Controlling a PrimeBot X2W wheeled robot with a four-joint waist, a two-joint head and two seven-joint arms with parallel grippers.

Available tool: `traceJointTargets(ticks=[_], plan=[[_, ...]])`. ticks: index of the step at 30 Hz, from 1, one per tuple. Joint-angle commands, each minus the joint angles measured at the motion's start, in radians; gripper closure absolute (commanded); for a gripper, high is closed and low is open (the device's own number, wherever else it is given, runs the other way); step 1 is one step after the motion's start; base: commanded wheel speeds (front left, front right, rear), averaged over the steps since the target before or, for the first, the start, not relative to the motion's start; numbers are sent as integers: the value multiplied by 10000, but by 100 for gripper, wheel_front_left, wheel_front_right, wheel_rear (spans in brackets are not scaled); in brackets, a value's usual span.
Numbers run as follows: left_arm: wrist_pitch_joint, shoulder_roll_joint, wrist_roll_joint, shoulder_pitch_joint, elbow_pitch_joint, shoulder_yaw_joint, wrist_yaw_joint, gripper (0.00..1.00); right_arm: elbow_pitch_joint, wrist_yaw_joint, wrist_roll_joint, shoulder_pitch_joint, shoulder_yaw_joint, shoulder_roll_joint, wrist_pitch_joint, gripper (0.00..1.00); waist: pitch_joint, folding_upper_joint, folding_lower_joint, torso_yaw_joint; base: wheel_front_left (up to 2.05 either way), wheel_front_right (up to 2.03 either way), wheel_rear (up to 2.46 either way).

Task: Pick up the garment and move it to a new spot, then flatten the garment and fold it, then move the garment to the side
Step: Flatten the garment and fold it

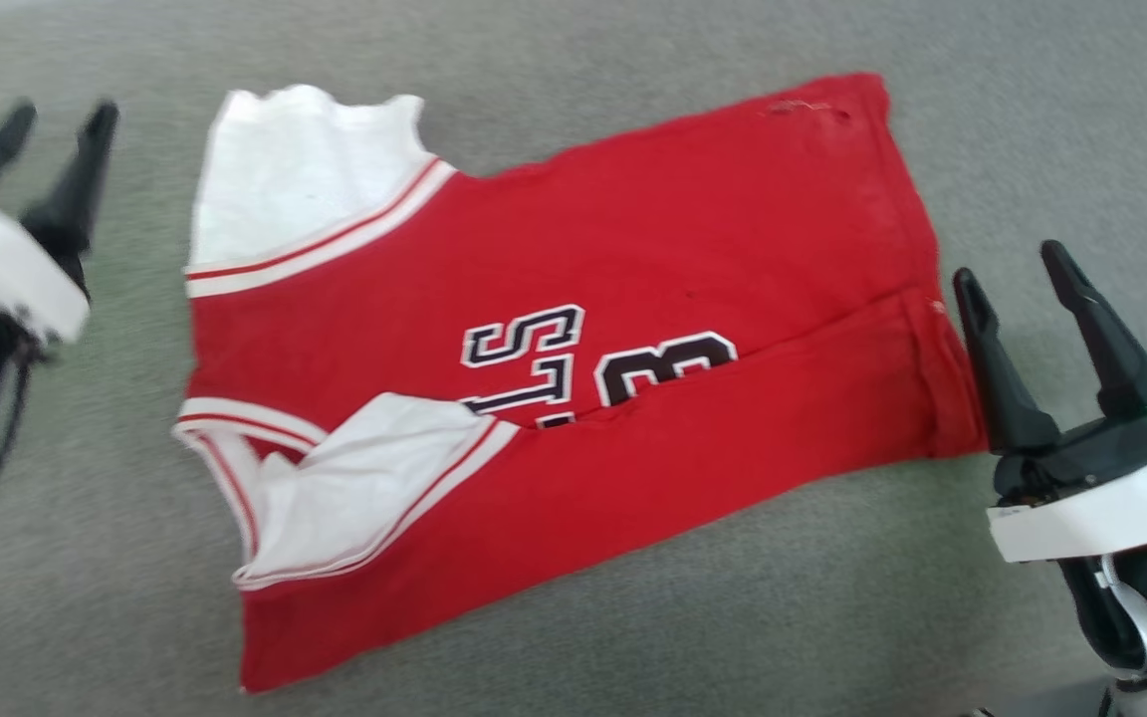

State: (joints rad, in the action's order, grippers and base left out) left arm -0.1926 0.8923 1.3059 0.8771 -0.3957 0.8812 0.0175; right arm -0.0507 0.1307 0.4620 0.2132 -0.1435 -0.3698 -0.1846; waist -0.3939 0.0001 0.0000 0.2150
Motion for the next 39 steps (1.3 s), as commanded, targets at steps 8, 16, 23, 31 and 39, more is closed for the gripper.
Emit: traceJointTargets(ticks=[8, 16, 23, 31, 39], plan=[[4041, -563, -59, 2758, -2039, 688, -572, 0, 567, 0, 147, 460, -211, 340, -444, 0, -859, -1, 0, 913, 0, 0, 0], [8576, -621, 384, 4261, -3063, 1487, -836, 0, 862, 0, 366, 723, -652, 344, -587, 0, -1444, -1, 0, 1257, 0, 0, 0], [10447, -1245, 1225, 4352, -2954, 1638, -1226, 29, 1050, 0, 481, 1007, -857, 63, -445, 0, -1699, -1, 0, 1179, 0, 0, 0], [9743, -1344, 853, 4446, -2952, 1622, -1394, 100, 1246, -1, 769, 2509, -1865, -766, 709, 0, -1872, -1, 0, 985, 0, 0, 0], [9356, -1747, 840, 4514, -2774, 1659, -1490, 100, 2486, -1, 1873, 5309, -3058, -1867, 2674, 0, -2052, -1, 0, 465, 0, 0, 0]])
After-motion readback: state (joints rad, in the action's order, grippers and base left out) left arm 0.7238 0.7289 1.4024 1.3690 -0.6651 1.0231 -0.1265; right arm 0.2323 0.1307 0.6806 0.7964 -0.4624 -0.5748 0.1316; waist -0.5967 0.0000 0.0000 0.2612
